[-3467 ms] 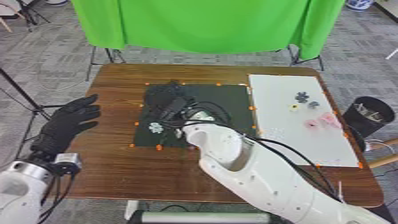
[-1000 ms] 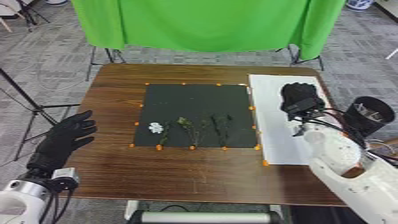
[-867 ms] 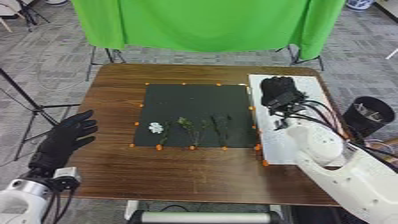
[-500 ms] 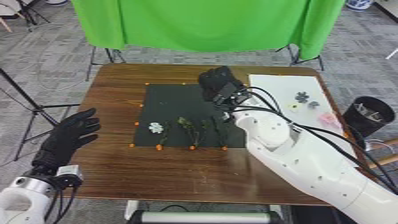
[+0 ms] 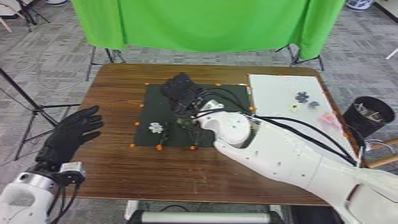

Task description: Arrange flowers

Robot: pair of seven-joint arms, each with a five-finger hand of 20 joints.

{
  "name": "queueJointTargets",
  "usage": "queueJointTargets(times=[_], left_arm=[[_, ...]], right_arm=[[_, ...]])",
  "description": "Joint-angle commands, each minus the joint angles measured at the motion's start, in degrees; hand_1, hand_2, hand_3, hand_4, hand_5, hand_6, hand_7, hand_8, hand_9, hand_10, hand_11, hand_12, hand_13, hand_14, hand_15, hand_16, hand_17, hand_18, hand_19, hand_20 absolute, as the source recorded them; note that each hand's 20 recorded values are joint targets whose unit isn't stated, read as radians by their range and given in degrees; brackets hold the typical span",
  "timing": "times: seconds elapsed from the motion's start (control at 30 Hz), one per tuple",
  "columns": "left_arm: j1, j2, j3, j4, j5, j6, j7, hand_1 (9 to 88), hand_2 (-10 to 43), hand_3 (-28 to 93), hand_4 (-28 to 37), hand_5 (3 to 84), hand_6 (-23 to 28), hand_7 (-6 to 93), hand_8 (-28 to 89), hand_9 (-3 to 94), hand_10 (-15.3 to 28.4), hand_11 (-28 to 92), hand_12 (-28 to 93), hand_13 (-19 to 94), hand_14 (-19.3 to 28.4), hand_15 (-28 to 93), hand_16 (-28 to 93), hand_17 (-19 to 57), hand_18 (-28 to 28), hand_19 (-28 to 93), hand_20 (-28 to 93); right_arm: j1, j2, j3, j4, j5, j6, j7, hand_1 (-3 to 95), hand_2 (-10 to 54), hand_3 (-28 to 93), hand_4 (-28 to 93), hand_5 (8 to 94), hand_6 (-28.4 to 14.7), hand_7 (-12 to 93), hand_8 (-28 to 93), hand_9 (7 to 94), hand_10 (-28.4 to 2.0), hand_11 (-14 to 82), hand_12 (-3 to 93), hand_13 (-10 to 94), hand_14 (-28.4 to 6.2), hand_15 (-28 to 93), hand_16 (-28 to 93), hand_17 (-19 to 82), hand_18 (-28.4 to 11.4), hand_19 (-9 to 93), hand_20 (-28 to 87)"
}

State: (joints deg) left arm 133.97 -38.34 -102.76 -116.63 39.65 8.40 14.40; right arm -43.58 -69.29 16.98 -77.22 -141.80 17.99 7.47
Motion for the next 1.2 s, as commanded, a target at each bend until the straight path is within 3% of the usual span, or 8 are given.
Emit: queueJointTargets(times=[0.03, 0.17, 0.3, 0.6, 0.77, 1.2], left_arm=[[-2.05, 1.00, 1.15, 0.43, -0.12, 0.25, -0.37, 27.9, -7.8, 69, -24.3, 28.7, 3.6, 24.9, -13, 24.0, 12.0, 31, 16, 17, 13.3, 38, 0, -7.6, 21.5, 49, 10], [-2.52, 1.35, 1.77, 0.48, -0.34, 0.61, -0.09, 27.9, -7.7, 69, -24.4, 28.4, 3.6, 25.0, -13, 23.1, 11.8, 30, 16, 17, 13.2, 38, 0, -7.6, 21.5, 49, 11], [-3.75, 1.40, 2.39, 0.82, 0.04, -0.14, -0.47, 28.0, -7.7, 69, -24.4, 28.3, 3.6, 25.1, -13, 22.8, 11.7, 31, 16, 17, 13.2, 39, 0, -7.4, 21.5, 49, 10], [-5.46, 1.94, 3.56, 1.33, -0.07, -0.34, -0.32, 27.9, -7.6, 69, -24.4, 28.2, 3.7, 24.9, -13, 22.4, 11.7, 31, 16, 17, 13.2, 39, 0, -7.4, 21.6, 49, 10], [-5.84, 1.94, 3.81, 1.39, 0.06, -0.53, -0.72, 27.9, -7.6, 69, -24.3, 28.1, 3.7, 25.0, -13, 22.4, 11.7, 31, 16, 17, 13.3, 39, 0, -7.4, 21.5, 49, 10], [-6.30, 2.02, 4.07, 1.47, 0.20, -0.75, -0.91, 27.9, -7.5, 69, -24.4, 27.9, 3.7, 25.2, -13, 22.3, 11.7, 31, 16, 17, 13.3, 39, -1, -7.5, 21.5, 49, 10]], right_arm=[[2.24, -4.26, -2.81, 2.53, -0.20, 2.25, 1.08, 49.3, -9.5, 83, -28, 69.6, 3.1, 52, -1, 84.4, -4.6, 24.4, 49.2, 77, -3.4, 63, 31, 38, -18.9, 93, 39], [3.11, -5.75, -5.05, 5.50, -0.71, 5.10, 2.07, 49.3, -9.5, 83, -28, 69.4, 3.2, 52, -1, 84.3, -4.6, 24.1, 49.0, 76, -3.5, 63, 31, 38, -18.7, 93, 39], [4.16, -6.30, -6.95, 7.68, -0.57, 5.93, 3.29, 49.3, -9.5, 83, -28, 69.1, 3.2, 52, -1, 84.2, -4.5, 24.0, 48.9, 76, -3.4, 63, 31, 38, -18.6, 93, 39], [7.80, -7.39, -12.52, 11.85, 1.08, 7.49, 7.79, 49.7, -9.5, 82, -28, 68.6, 3.3, 52, -2, 83.9, -4.5, 23.5, 48.5, 76, -3.4, 63, 31, 38, -18.6, 93, 39], [7.47, -7.42, -11.68, 11.21, 0.98, 4.14, 8.40, 50.0, -9.5, 81, -28, 68.3, 3.4, 52, -2, 83.8, -4.5, 23.2, 48.5, 75, -3.4, 63, 31, 38, -18.4, 93, 39], [7.17, -7.87, -10.67, 10.97, 0.95, 1.54, 7.79, 49.4, -9.5, 80, -28, 67.3, 3.8, 52, -3, 83.4, -4.8, 20.8, 47.2, 74, -3.5, 63, 31, 37, -18.4, 92, 39]])
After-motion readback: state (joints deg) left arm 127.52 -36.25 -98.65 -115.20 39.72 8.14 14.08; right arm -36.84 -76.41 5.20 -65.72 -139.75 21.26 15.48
